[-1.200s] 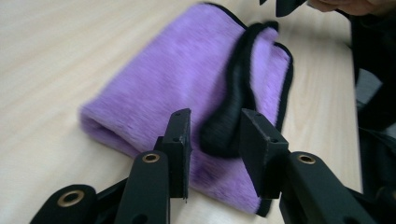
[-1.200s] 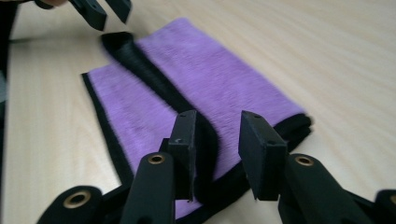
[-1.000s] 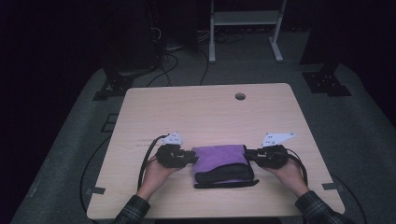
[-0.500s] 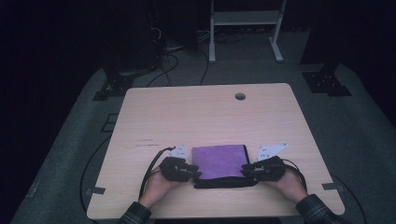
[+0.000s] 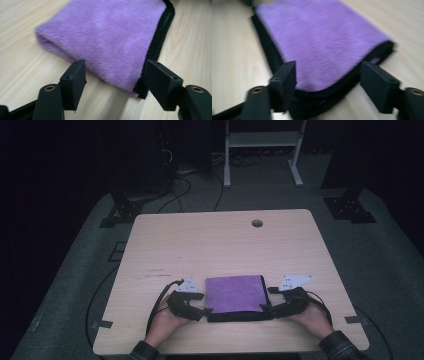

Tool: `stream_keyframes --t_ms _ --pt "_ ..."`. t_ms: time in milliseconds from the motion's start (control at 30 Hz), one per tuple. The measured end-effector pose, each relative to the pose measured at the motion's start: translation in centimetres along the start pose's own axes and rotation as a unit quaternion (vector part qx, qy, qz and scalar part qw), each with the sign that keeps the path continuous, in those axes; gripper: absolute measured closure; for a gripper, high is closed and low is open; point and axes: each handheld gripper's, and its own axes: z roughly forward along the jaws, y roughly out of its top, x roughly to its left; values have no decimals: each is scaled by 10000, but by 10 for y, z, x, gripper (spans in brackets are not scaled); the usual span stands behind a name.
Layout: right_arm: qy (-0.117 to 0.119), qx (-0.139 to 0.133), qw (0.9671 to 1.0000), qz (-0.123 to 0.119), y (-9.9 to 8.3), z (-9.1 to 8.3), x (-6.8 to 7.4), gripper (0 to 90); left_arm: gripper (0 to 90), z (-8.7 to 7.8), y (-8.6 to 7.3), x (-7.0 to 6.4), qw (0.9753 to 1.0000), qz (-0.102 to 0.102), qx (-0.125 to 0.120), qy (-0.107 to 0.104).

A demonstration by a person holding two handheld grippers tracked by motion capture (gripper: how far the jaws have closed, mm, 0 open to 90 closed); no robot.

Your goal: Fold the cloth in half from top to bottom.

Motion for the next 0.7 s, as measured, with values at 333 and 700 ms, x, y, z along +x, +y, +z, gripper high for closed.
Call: stream_keyframes --t_ms 333,700 --pt "-710 -378 9936 791 -5 -14 -27 108 96 -23 -12 19 9974 -225 -162 664" --pt "-1383 -338 9845 1020 -27 -27 -47 59 4 -51 -49 39 9912 -417 -116 1252"
